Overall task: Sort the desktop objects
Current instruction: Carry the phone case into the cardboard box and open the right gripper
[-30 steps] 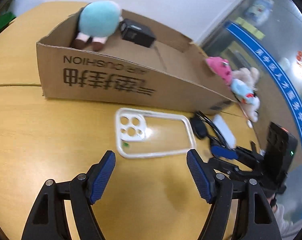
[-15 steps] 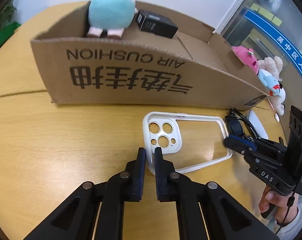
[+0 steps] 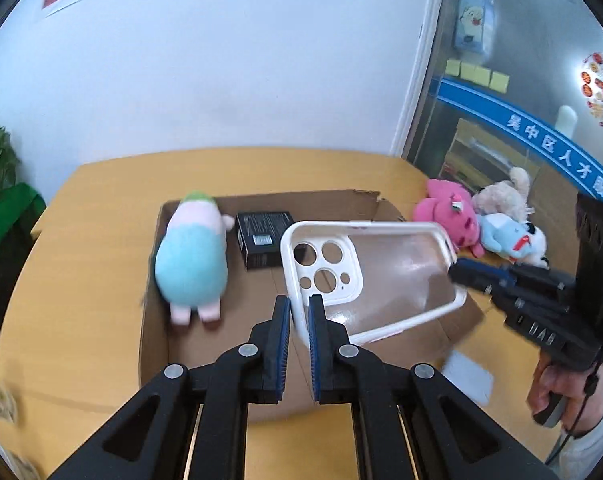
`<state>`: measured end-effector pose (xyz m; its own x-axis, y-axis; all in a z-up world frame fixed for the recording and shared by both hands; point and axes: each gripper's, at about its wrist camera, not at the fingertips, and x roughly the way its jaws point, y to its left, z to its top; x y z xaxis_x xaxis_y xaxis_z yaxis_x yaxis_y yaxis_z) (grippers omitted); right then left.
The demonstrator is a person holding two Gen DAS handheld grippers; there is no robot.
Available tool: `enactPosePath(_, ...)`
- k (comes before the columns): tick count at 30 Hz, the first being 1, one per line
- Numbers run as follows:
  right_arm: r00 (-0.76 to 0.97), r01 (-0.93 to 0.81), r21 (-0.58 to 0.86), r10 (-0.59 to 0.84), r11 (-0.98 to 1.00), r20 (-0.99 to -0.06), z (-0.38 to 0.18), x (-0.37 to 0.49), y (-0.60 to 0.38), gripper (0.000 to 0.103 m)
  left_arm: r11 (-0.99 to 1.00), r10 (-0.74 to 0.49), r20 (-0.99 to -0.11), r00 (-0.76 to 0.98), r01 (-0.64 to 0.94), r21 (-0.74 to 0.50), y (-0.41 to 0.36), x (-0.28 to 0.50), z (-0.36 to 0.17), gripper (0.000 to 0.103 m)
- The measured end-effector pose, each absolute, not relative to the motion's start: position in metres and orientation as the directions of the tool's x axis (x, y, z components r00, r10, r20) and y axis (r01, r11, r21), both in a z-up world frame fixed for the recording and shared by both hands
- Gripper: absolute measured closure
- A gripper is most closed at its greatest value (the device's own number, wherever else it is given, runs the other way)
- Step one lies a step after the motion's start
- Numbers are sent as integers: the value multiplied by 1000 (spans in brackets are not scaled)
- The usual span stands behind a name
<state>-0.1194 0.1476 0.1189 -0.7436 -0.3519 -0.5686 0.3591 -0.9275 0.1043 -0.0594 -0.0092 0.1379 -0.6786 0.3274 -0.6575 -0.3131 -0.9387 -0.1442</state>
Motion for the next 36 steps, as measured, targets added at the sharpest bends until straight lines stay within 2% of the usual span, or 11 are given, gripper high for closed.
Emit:
enactPosePath(6,-657,362,128,-350,-923,-667,113,-219,155,94,-948,284,-769,-572,-290,-134,2,-154,111,98)
enactPosePath(12,-500,338,179,-338,-924,-798,48,-291,149,94,-962,183,-899,-398,-259,-81,9,-221,35,98)
enactPosePath(15,-404,317,254,-372,-914,-835,16,-314,146,94,-971,136,-936,-324,-233,-61,10,-238,3,98)
enactPosePath(25,-265,256,268,-334,-929,-905,-43,-332,127,94,-975,-32,-971,-235,-205,82,24,-253,-28,97)
enactPosePath(29,-291,247,248,-315,-937,-903,-43,-327,123,94,-985,-10,-970,-242,-163,51,20,-252,-25,96)
enactPosePath(31,-303,243,226,-295,-944,-906,-42,-325,120,94,-991,32,-964,-263,-132,4,15,-247,-18,91)
enactPosePath(32,-306,239,222,-290,-945,-907,-41,-322,120,91,-992,58,-957,-285,-126,-23,13,-242,-11,88)
enactPosePath(34,-354,255,166,-251,-953,-901,-26,-309,116,70,-991,83,-932,-354,-129,-40,10,-227,10,77)
enactPosePath(35,-397,267,125,-227,-956,-889,-14,-299,114,55,-990,93,-913,-397,-131,-44,8,-216,24,75)
enactPosePath(36,-449,279,85,-209,-956,-869,0,-287,113,45,-991,94,-876,-472,-131,-36,6,-198,45,65)
